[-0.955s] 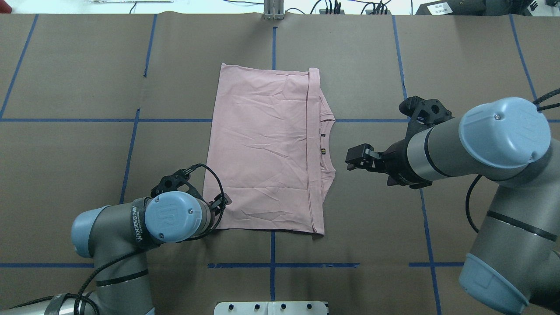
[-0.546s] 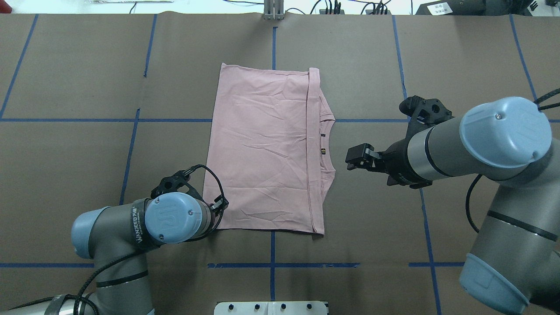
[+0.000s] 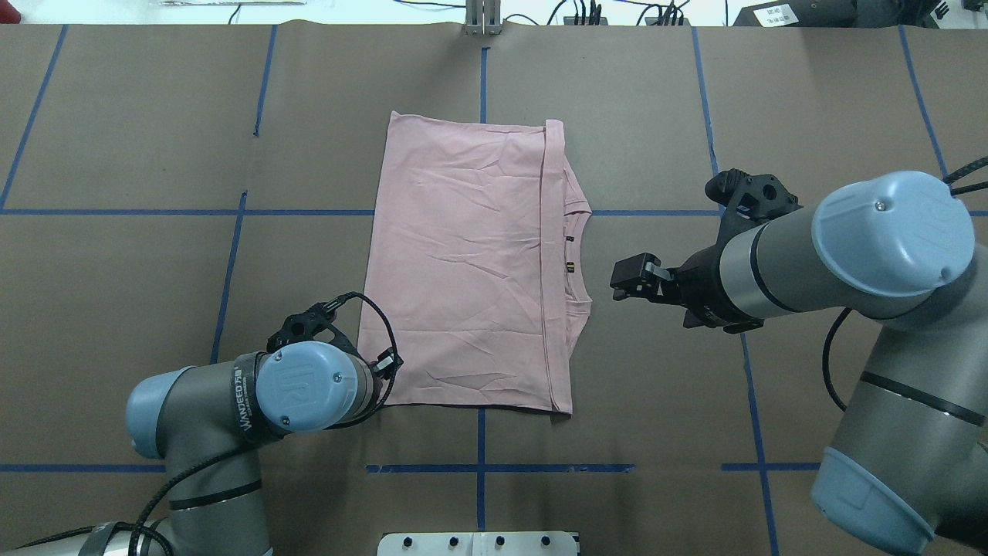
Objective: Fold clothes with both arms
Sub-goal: 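Lower the left gripper to the shirt's near corner while the right gripper hovers, then move the right gripper to the shirt's other near corner beside the left gripper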
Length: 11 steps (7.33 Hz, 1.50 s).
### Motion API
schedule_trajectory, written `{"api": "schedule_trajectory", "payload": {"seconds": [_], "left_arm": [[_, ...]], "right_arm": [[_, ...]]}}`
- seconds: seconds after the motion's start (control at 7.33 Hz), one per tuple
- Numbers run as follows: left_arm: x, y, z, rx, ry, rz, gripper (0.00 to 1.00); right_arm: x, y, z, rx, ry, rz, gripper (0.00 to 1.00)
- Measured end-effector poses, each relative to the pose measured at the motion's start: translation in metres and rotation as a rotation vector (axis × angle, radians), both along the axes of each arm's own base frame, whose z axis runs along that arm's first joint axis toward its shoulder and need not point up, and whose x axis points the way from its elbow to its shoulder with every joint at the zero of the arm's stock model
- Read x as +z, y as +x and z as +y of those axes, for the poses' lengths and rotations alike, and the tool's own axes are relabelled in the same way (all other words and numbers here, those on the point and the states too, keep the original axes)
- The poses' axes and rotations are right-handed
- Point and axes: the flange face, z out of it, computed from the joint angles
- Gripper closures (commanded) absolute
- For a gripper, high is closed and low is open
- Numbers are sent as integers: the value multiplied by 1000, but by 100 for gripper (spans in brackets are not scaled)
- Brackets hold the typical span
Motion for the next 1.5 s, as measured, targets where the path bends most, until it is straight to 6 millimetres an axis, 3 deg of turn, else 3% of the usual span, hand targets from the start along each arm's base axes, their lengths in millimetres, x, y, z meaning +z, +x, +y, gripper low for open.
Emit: {"api": "schedule_trajectory", "payload": {"seconds": [0.14, 0.55, 0.96, 1.23, 1.5], "left_arm": [[-1, -1, 1, 1, 1, 2, 100], [-1, 3, 13, 13, 20, -3, 100], [-19, -9, 17, 33, 60, 29, 100], [-22, -10, 18, 50, 79, 32, 100], [-24, -10, 17, 63, 93, 32, 100]], "right_arm": [[0, 0, 0, 0, 0, 0, 0], [0, 0, 0, 1, -1, 0, 0], [4, -5, 1, -1, -14, 9, 0], [6, -27, 10, 16, -92, 10, 0], [3, -73, 15, 81, -206, 23, 0]]}}
